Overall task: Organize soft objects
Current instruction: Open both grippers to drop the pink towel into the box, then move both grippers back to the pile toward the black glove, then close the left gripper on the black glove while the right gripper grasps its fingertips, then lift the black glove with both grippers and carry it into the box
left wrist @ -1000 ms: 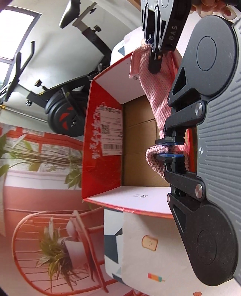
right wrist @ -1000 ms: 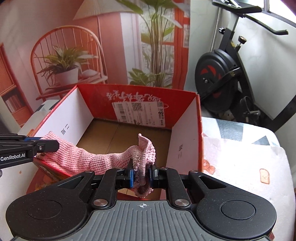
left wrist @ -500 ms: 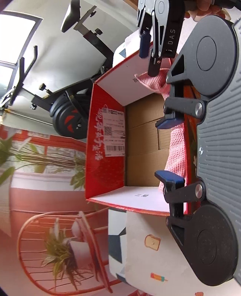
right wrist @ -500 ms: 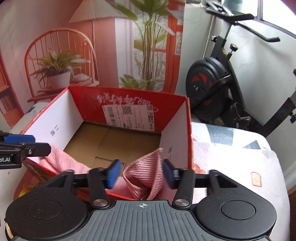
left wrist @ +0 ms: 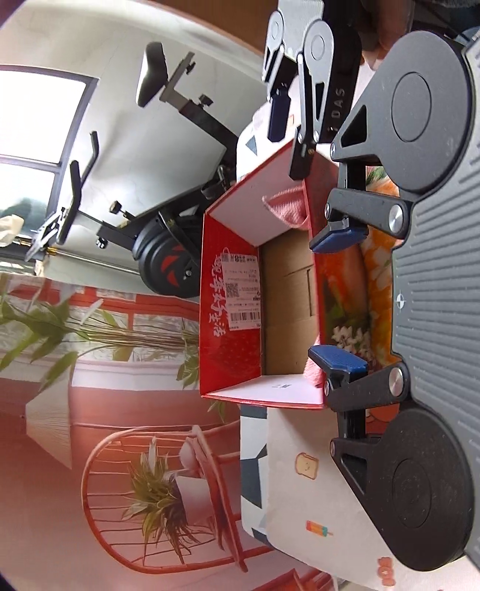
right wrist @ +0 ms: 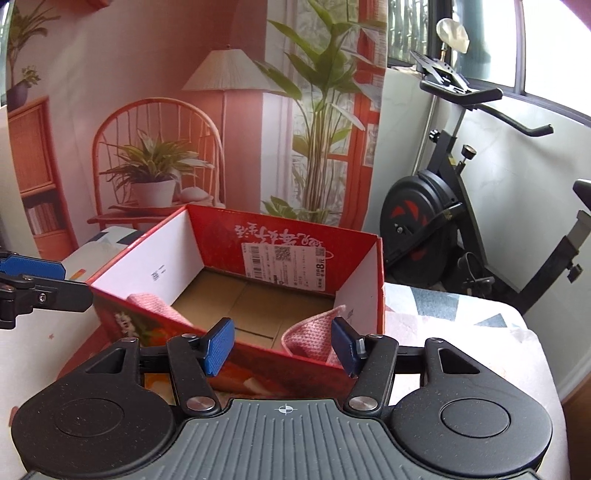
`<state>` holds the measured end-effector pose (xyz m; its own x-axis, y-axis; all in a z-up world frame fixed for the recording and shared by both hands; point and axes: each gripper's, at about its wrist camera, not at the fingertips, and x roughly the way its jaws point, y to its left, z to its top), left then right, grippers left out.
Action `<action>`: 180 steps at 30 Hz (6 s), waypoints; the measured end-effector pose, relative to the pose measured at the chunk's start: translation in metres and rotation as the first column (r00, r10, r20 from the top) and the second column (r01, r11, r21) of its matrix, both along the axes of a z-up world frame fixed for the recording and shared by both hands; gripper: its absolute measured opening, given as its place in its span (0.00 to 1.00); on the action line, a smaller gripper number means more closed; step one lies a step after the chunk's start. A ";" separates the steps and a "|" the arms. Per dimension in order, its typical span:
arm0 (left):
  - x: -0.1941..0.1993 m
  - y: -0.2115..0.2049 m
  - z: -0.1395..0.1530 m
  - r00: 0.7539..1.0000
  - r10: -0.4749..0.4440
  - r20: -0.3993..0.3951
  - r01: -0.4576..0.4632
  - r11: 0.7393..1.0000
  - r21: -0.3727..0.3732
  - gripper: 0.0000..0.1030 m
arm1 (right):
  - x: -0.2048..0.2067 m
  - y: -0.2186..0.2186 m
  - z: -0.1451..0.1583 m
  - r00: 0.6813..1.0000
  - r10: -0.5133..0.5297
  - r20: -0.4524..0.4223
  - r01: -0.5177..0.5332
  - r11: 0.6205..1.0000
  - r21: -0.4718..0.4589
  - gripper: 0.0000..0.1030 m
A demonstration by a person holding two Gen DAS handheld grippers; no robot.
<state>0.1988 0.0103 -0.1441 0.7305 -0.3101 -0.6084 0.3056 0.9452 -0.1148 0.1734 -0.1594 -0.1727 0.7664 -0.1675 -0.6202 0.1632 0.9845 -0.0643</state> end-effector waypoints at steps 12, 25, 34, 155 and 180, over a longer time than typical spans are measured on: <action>-0.072 0.017 -0.034 0.998 -0.003 -0.062 0.000 0.999 -0.047 0.56 | -0.082 0.033 -0.019 0.999 0.033 -0.008 -0.032 0.998 0.048 0.53; -0.093 0.021 -0.104 0.959 -0.026 -0.283 -0.017 0.989 -0.148 0.55 | -0.123 0.064 -0.058 0.998 0.034 -0.058 -0.031 0.999 0.041 0.69; -0.082 0.005 -0.147 0.914 -0.040 -0.405 0.008 0.997 -0.082 0.55 | -0.114 0.076 -0.078 0.991 0.060 -0.119 -0.061 0.998 -0.005 0.72; -0.020 0.020 -0.004 1.000 -0.030 0.007 0.031 0.987 -0.156 0.14 | -0.057 -0.006 0.010 0.991 0.033 0.128 -0.078 0.927 0.367 0.14; 0.126 0.015 -0.049 0.977 0.048 -0.206 -0.068 0.994 -0.091 0.14 | 0.107 -0.046 -0.055 0.994 0.019 -0.108 0.020 0.937 0.348 0.15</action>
